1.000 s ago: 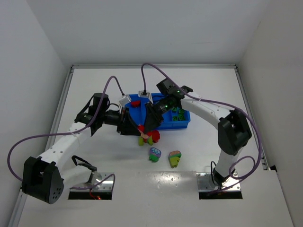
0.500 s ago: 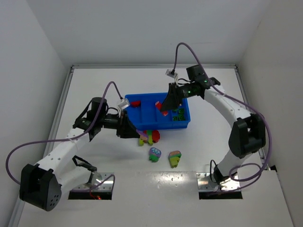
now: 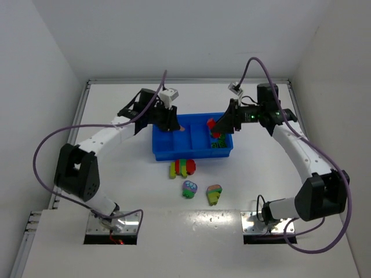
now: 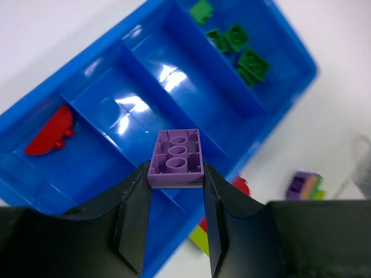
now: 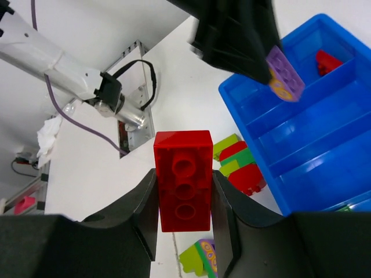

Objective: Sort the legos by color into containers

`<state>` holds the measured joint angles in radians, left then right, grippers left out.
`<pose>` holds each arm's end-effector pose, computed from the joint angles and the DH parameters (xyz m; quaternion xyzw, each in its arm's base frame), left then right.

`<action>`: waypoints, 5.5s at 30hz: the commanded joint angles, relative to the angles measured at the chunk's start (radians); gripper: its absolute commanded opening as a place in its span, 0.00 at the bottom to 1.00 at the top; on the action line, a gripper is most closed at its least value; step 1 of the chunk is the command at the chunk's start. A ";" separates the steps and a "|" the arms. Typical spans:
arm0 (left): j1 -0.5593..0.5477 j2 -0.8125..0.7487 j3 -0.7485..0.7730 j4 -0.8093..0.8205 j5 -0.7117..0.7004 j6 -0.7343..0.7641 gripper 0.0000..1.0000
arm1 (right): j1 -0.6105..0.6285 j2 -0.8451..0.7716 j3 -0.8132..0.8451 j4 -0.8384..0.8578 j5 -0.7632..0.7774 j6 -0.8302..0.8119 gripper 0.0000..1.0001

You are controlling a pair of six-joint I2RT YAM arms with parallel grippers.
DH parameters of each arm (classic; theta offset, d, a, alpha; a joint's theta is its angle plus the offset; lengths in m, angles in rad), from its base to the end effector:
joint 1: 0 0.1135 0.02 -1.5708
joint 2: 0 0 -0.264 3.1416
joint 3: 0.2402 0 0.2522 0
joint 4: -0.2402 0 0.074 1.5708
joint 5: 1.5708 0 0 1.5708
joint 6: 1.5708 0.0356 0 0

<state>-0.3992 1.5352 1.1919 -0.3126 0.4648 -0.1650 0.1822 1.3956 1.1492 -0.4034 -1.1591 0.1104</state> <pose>0.3120 -0.1489 0.2868 0.2030 0.8552 -0.3181 0.3553 0.2856 0.0858 0.3185 -0.2701 0.7403 0.5396 0.2963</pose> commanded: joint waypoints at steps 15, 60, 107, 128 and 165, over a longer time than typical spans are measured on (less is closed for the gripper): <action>-0.104 0.361 0.293 0.003 -0.397 0.041 0.19 | -0.021 -0.070 -0.055 0.066 0.013 0.015 0.08; 0.216 -0.291 0.040 -0.167 -0.437 0.002 0.84 | 0.311 0.336 0.286 0.005 0.363 -0.015 0.08; 0.312 -0.598 -0.278 -0.260 -0.064 0.094 0.80 | 0.323 0.179 0.258 0.003 0.901 0.011 0.71; -0.422 -0.121 -0.038 -0.630 0.097 0.631 0.84 | -0.018 -0.369 -0.198 -0.080 0.688 -0.193 0.80; -0.655 -0.035 -0.282 -0.172 -0.089 0.895 1.00 | -0.156 -0.333 -0.253 -0.089 0.562 -0.166 0.80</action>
<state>-1.0420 1.4883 0.9215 -0.5282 0.3462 0.7033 0.0319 1.0515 0.8890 -0.5114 -0.5728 -0.0563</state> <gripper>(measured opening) 1.000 0.797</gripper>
